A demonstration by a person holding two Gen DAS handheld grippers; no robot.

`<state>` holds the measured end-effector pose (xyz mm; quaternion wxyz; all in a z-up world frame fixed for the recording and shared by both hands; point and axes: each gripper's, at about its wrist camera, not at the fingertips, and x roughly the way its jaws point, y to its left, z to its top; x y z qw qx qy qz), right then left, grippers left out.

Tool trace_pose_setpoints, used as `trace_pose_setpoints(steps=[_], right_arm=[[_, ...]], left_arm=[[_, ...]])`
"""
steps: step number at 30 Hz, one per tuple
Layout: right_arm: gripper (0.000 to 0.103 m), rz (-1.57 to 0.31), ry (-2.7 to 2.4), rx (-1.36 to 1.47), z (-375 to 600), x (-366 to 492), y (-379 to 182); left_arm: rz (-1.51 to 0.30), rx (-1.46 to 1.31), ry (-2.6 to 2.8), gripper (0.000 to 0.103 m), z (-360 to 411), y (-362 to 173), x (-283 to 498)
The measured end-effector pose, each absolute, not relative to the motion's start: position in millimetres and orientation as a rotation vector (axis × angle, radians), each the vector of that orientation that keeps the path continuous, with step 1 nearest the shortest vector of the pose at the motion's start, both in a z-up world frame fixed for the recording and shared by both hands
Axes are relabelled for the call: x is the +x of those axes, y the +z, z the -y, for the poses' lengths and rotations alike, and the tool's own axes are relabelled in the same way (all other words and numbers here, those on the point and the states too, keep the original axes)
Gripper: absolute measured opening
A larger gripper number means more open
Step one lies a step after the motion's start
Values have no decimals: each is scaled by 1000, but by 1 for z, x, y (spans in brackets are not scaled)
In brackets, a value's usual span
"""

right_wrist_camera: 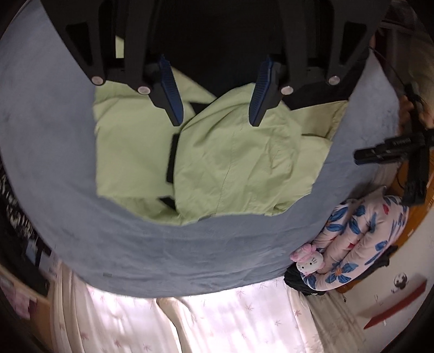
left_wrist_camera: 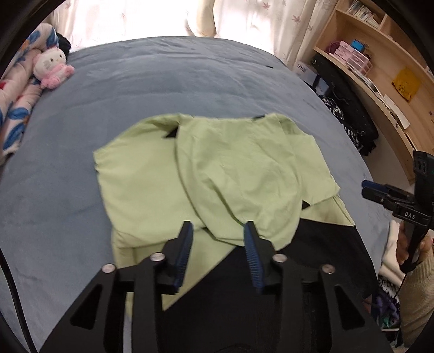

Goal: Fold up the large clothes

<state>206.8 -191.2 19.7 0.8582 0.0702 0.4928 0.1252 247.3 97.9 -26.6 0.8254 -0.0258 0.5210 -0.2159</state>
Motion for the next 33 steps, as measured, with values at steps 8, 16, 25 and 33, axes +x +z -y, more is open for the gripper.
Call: trace_pose_setpoints(steps=[8, 16, 25, 33], right_arm=[[50, -1136, 301, 415, 190, 217, -71], [35, -1159, 281, 571, 178, 238, -126], [1, -983, 223, 474, 170, 254, -101], [13, -1085, 164, 332, 166, 264, -119]], left_arm=[[-1216, -366, -451, 43, -80, -126, 251], [-1199, -516, -405, 29, -75, -170, 259], [-1045, -500, -387, 6, -62, -148, 279], [-1130, -427, -373, 19, -50, -166, 284]])
